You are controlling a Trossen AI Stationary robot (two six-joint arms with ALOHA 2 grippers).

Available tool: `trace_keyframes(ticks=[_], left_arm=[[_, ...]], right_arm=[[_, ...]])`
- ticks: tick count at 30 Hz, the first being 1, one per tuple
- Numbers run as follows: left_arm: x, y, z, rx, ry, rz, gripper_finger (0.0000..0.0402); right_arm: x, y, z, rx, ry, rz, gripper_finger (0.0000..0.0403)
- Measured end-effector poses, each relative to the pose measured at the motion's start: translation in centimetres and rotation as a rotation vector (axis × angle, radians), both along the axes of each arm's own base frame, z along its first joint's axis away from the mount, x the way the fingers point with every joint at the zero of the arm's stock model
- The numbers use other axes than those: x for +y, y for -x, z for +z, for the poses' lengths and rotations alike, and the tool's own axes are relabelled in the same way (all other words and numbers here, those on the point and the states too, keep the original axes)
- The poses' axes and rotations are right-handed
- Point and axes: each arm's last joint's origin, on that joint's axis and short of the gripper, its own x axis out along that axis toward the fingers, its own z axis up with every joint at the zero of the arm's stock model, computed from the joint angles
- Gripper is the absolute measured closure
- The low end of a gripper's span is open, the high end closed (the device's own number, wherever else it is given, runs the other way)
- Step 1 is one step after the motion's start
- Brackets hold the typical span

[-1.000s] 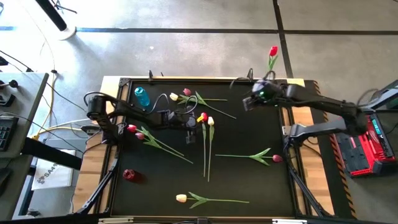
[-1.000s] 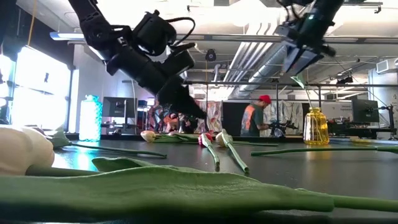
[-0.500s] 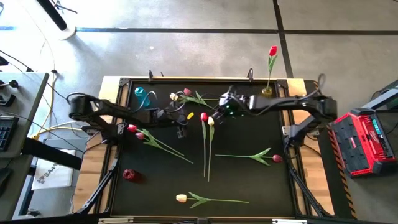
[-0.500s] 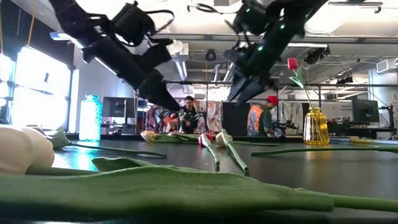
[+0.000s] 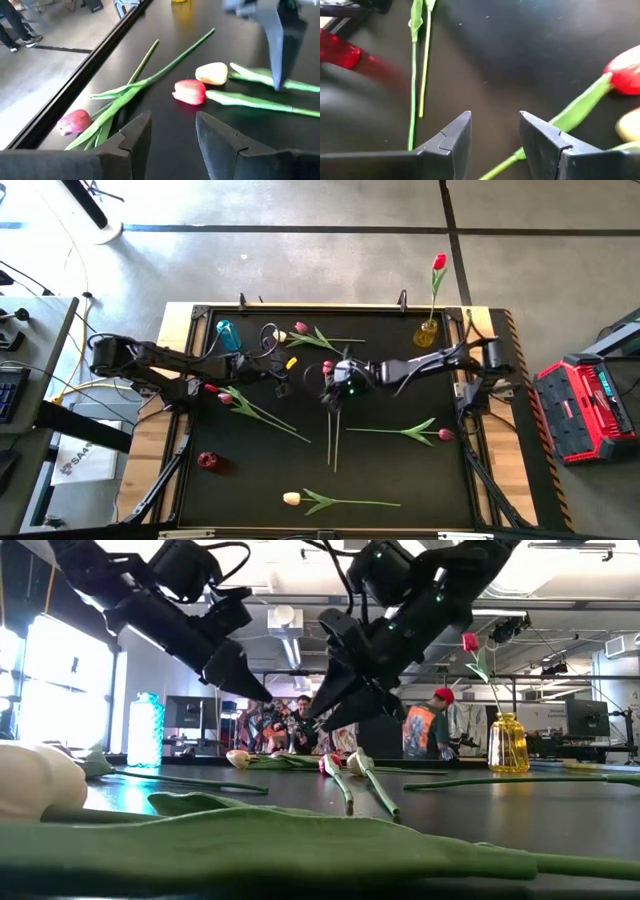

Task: Sort flowers into vase by color
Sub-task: Put the right red tulip into the yellow vase

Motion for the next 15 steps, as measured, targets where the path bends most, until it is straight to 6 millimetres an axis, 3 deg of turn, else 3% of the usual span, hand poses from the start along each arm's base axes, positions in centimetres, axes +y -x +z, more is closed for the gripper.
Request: trace_keyframes(ticks=[6,15], left_arm=[[0.0,-0.1,0.0,-0.009,0.003,0.002,0.0257],[0.0,-0.1,0.1,-0.016,0.005,0.004,0.0257]], right_arm=[[0.4,-0.3,-1.9,0.061,0.106,-0.128,0.0252],[-0.3,-0.2,-2.2,0.072,0.117,-0.206,0.0252]])
